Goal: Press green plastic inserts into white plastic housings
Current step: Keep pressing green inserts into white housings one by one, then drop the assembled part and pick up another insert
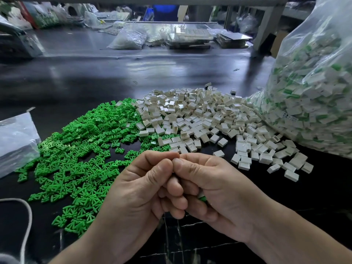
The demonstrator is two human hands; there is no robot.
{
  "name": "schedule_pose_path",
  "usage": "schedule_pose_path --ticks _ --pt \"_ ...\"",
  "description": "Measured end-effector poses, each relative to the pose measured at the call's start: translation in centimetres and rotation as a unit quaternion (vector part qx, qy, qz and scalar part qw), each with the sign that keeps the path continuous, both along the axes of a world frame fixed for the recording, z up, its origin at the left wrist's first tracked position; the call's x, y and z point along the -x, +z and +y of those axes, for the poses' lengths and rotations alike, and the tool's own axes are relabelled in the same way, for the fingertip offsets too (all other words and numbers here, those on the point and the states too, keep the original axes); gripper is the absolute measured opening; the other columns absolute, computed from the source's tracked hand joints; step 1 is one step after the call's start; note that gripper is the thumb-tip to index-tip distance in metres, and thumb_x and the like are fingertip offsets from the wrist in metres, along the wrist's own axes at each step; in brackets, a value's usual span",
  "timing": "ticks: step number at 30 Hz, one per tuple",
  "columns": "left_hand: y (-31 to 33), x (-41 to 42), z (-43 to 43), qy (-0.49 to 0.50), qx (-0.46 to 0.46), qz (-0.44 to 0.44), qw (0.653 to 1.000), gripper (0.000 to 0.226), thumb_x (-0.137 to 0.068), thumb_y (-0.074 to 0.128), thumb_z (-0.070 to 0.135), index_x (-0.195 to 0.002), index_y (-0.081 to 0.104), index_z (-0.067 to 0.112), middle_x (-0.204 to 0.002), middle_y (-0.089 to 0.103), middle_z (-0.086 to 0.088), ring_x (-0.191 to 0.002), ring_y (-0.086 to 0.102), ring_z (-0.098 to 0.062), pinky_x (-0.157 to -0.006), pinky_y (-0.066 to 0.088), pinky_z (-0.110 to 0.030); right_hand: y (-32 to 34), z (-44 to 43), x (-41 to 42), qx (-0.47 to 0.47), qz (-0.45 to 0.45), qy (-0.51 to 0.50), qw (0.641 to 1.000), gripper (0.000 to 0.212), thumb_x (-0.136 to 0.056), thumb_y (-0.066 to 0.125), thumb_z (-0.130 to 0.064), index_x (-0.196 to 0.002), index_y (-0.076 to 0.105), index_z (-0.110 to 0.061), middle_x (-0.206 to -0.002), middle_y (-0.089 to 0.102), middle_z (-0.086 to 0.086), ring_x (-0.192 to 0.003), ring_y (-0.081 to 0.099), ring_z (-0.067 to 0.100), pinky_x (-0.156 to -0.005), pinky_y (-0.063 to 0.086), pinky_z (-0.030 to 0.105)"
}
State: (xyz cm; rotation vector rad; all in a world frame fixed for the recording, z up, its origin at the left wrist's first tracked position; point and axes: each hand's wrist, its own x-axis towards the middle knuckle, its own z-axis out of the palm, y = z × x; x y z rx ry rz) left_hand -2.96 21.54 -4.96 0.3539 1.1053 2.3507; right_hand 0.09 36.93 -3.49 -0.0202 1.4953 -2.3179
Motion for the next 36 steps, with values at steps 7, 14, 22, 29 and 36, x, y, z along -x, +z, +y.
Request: schedule_pose_path --ticks 7,14,22,29,36 --pt "0.3 -0.1 0.1 0.014 0.009 -0.006 1.0 0.042 -0.064 0.089 0.027 -0.097 0.071 0.009 -0.055 0.062 -0.01 -0.043 0.062 -0.02 -0.042 0.051 -0.026 0.1 -0.2 -0.1 -0.005 0.006 -0.001 1.0 0.032 -0.1 0.057 -0.027 -0.073 0.058 -0.01 -0.058 0.059 0.004 -0.043 0.053 0.013 -0.032 0.023 0.018" --pt "0.3 -0.1 -0.2 0.012 0.027 0.035 0.999 0.035 -0.079 0.076 0.023 -0.11 0.068 0.008 -0.067 0.066 -0.013 -0.055 0.066 -0.023 -0.048 0.053 -0.028 0.0 0.2 0.4 0.002 0.024 0.014 1.0 0.035 -0.097 0.054 -0.033 -0.072 0.058 -0.01 -0.056 0.053 0.006 -0.044 0.049 0.013 -0.031 0.024 0.017" --pt "0.3 -0.2 -1.0 0.145 0.295 0.266 0.906 0.009 -0.082 0.064 0.027 -0.09 0.066 0.031 -0.069 0.07 -0.009 -0.058 0.068 -0.02 -0.05 0.053 -0.024 -0.4 0.4 0.5 -0.034 0.014 -0.004 0.999 0.031 -0.092 0.056 -0.033 -0.065 0.055 -0.016 -0.065 0.053 0.008 -0.04 0.041 0.009 -0.035 0.02 0.022" --pt "0.7 -0.6 -0.9 0.222 0.448 0.457 0.735 0.016 -0.077 0.069 0.035 -0.09 0.06 0.034 -0.078 0.066 0.03 -0.061 0.063 0.008 -0.05 0.041 0.0 -0.2 0.4 0.3 -0.023 -0.044 0.023 0.999 0.024 -0.092 0.061 -0.035 -0.075 0.058 -0.018 -0.056 0.054 -0.003 -0.038 0.045 0.005 -0.033 0.026 0.015" --pt "-0.1 -0.3 -0.8 0.236 0.433 0.368 0.788 0.016 -0.076 0.063 0.051 -0.091 0.062 0.047 -0.062 0.068 0.014 -0.054 0.065 -0.002 -0.051 0.05 -0.013 0.4 2.2 1.3 0.163 -0.124 -0.097 0.974 0.018 -0.082 0.067 -0.016 -0.096 0.056 -0.008 -0.081 0.06 0.01 -0.055 0.055 0.015 -0.031 0.037 0.016"
